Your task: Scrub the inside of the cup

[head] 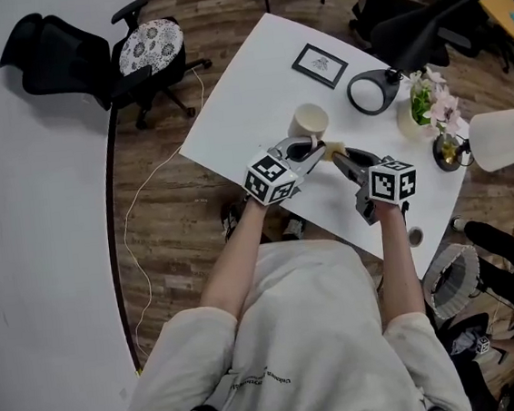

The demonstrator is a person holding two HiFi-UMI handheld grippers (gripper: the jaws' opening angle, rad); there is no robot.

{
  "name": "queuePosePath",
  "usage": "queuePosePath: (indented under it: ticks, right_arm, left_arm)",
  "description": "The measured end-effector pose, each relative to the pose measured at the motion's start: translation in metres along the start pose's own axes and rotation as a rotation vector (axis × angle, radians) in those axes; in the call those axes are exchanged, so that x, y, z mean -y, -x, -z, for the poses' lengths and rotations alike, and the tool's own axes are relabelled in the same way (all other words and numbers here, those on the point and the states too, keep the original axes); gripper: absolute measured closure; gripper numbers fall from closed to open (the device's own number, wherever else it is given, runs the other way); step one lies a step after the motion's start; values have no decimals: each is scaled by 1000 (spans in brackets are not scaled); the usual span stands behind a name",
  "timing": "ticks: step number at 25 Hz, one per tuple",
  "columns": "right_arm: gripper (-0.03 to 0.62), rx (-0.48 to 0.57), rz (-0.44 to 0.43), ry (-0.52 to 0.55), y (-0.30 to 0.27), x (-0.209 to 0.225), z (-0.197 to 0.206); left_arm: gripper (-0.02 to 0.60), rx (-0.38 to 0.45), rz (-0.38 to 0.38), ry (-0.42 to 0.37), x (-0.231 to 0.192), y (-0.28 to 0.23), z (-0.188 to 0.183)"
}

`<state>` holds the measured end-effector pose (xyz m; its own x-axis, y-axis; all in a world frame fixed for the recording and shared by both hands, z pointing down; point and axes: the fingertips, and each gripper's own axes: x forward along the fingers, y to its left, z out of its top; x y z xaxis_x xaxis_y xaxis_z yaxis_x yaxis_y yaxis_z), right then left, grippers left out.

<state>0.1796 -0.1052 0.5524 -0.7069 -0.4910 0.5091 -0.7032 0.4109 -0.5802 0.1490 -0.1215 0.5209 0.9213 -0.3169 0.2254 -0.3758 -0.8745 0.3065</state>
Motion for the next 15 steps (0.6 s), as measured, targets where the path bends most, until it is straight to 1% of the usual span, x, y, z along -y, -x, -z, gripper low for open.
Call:
queuePosePath:
  ticks: [3, 7, 8, 10, 13, 15]
  right_arm:
    - [473, 22, 82, 69, 13, 4, -16]
    - [473, -35, 233, 251, 24, 9, -20]
    - [472, -35, 265, 282, 26, 10, -21]
    - [473, -27, 305, 302, 30, 13, -23]
    - [473, -31, 322, 300, 31, 16, -19]
    - [473, -45, 339, 319, 28, 17, -14]
  left_arm:
    - [564, -39, 13, -9, 1, -12, 12]
    - [564, -51, 32, -16, 8, -27, 24]
    - [564, -55, 34, -18, 8, -30, 28]
    - [564, -67, 29, -17, 6, -34, 38]
    - [564, -80, 19, 5, 3, -38, 56]
    - [564, -83, 14, 3, 5, -38, 63]
